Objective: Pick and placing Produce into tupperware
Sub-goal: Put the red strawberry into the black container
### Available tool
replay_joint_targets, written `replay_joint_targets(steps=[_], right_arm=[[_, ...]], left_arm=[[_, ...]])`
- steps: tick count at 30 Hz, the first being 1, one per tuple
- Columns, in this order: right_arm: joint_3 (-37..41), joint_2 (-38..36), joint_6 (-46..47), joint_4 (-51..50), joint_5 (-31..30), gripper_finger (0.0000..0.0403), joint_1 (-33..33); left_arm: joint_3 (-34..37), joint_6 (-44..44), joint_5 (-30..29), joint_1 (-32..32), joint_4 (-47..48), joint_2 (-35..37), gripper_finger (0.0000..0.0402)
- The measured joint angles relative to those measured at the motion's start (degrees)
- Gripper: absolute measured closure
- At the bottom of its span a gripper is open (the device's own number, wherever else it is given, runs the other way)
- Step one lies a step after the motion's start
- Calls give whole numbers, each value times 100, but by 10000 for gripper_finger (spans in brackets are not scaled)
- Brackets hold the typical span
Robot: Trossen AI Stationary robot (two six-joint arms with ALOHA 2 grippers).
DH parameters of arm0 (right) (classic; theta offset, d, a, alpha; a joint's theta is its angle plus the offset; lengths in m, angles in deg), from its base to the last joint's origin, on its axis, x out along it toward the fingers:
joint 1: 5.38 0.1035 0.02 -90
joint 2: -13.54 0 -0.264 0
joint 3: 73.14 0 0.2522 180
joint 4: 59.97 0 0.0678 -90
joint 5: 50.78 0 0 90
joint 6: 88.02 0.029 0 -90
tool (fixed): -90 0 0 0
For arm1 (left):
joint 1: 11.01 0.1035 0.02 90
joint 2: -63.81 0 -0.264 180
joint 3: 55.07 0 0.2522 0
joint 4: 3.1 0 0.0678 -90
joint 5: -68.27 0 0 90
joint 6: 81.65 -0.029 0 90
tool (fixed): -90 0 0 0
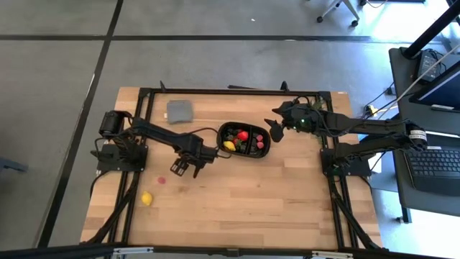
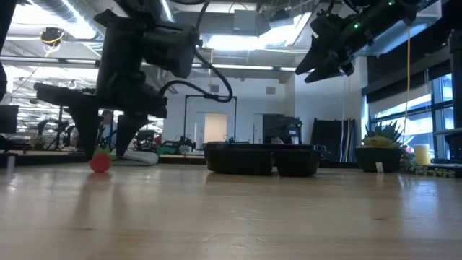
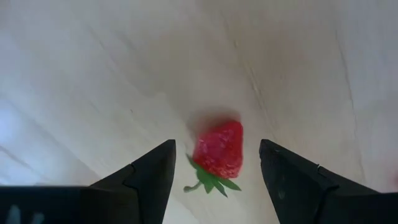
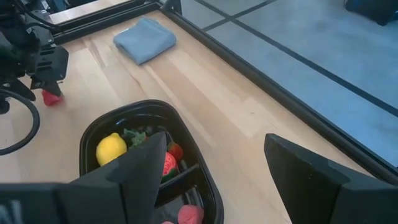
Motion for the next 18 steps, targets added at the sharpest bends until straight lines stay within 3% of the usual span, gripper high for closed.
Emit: replay_joint_targets(steps=[12, 18], right_arm=[[0, -2, -33, -2, 0, 127, 0], [0, -2, -46, -2, 0, 127, 0]], left_arm=[[591, -51, -20, 1, -315, -2, 178], [621, -37, -15, 0, -385, -2, 199]])
